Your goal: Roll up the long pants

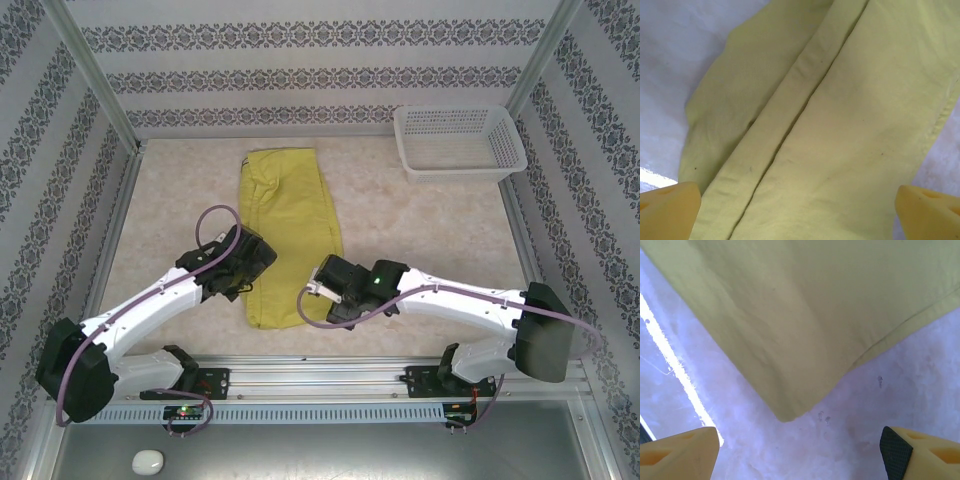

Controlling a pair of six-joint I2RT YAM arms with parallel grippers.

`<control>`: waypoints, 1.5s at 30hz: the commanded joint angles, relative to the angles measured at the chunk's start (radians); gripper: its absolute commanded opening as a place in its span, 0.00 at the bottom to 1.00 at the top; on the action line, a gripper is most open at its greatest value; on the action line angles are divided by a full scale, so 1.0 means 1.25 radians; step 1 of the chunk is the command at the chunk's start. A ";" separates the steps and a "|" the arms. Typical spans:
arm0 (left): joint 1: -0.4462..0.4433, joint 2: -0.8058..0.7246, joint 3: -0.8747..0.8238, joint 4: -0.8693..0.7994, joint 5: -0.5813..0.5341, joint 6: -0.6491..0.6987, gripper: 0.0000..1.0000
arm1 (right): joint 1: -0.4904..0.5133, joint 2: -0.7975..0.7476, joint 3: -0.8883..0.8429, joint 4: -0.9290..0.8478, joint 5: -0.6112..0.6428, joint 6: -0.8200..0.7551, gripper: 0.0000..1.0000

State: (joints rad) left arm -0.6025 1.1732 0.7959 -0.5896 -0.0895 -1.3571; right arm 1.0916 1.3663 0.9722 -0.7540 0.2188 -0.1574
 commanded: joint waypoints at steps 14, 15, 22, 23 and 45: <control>-0.060 -0.079 -0.001 -0.109 -0.078 -0.149 1.00 | 0.079 0.163 -0.020 0.059 0.083 -0.096 0.88; -0.060 -0.082 0.000 -0.112 -0.079 -0.151 1.00 | 0.079 0.180 -0.017 0.071 0.091 -0.107 0.88; -0.060 -0.095 -0.006 -0.118 -0.087 -0.151 1.00 | 0.008 0.263 -0.010 0.172 0.106 -0.182 0.83; -0.060 -0.100 -0.008 -0.120 -0.092 -0.150 1.00 | -0.015 0.264 -0.007 0.182 0.092 -0.190 0.78; -0.060 -0.126 -0.012 -0.139 -0.096 -0.166 1.00 | -0.186 0.369 0.367 -0.136 -0.289 -0.098 0.00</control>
State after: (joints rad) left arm -0.6624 1.0256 0.7780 -0.7174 -0.1925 -1.5501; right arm 0.8772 1.7752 1.3605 -0.8421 -0.0471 -0.3138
